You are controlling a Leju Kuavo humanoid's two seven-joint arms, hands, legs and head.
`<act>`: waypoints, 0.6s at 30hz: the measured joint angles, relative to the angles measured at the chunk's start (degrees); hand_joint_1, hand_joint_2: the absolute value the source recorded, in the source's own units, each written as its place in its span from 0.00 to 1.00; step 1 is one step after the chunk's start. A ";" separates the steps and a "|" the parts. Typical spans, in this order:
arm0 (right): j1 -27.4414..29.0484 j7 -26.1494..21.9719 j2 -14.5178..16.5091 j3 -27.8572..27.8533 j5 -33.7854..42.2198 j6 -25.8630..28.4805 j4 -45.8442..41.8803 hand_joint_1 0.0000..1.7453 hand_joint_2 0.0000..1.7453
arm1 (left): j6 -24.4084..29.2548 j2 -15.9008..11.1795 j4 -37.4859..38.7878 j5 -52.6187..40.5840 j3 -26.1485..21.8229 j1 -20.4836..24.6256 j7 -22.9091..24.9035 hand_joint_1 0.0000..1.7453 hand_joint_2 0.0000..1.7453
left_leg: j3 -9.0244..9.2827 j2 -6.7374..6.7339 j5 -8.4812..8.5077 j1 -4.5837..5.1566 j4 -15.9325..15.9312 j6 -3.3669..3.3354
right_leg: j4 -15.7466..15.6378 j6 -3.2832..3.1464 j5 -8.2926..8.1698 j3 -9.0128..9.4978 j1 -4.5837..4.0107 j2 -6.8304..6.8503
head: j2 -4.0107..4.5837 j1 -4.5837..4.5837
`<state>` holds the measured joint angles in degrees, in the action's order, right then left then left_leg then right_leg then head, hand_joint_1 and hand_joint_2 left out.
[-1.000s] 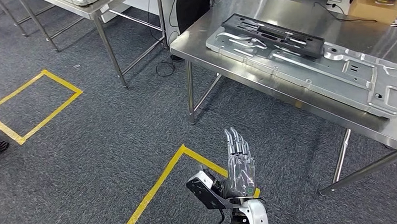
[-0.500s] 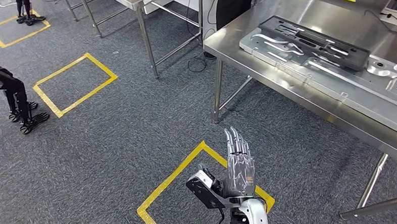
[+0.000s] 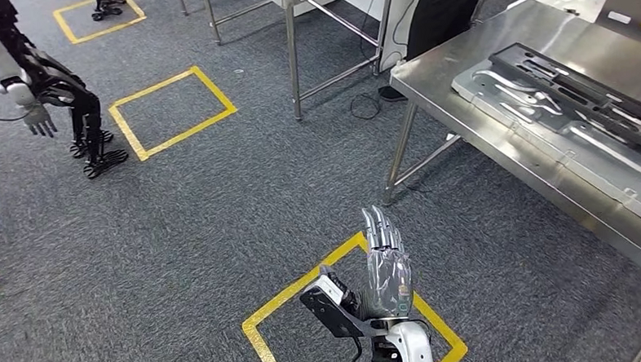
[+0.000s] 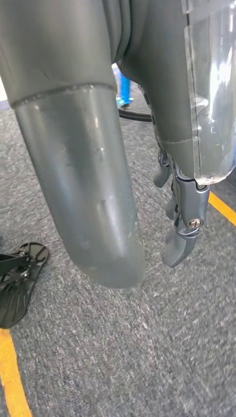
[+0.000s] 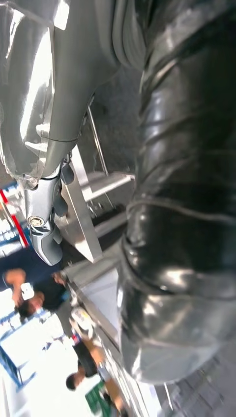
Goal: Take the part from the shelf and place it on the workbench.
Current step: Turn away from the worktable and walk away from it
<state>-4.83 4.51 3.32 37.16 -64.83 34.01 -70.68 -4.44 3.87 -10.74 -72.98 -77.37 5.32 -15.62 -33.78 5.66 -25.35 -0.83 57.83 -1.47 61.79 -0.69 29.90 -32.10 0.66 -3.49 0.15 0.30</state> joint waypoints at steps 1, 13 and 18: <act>0.02 -0.01 -0.03 0.00 0.00 0.00 -0.01 0.00 0.00 | 0.00 0.05 0.01 0.00 0.00 0.07 0.00 0.00 0.00 | -0.24 0.65 0.10 -0.09 0.10 0.29 | -2.25 -0.21 -0.67 0.93 -0.01 -1.19 | 0.00 0.02; 0.07 -0.01 0.22 0.00 0.00 0.00 -0.01 0.00 0.00 | 0.00 -0.06 0.01 -0.01 0.00 -0.10 0.00 0.00 0.00 | -5.87 -6.06 -4.44 -0.58 11.99 3.30 | -4.66 -1.09 -1.09 2.02 0.07 7.42 | 0.00 -0.07; -0.07 -0.04 0.24 0.00 0.00 0.00 -0.03 0.00 0.00 | 0.00 -0.15 0.01 0.00 0.00 -0.01 -0.01 0.00 0.00 | 0.37 -9.50 -0.93 0.18 0.17 1.90 | -4.06 0.14 -0.14 2.41 -0.70 10.47 | 0.00 0.04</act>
<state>-4.89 4.46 3.56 37.16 -64.83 34.01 -70.71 -4.44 3.72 -10.73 -72.98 -77.37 5.31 -15.63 -33.41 -3.83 -26.28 -0.65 58.00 0.43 57.73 -0.55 29.76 -29.70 -0.04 6.98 0.15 0.34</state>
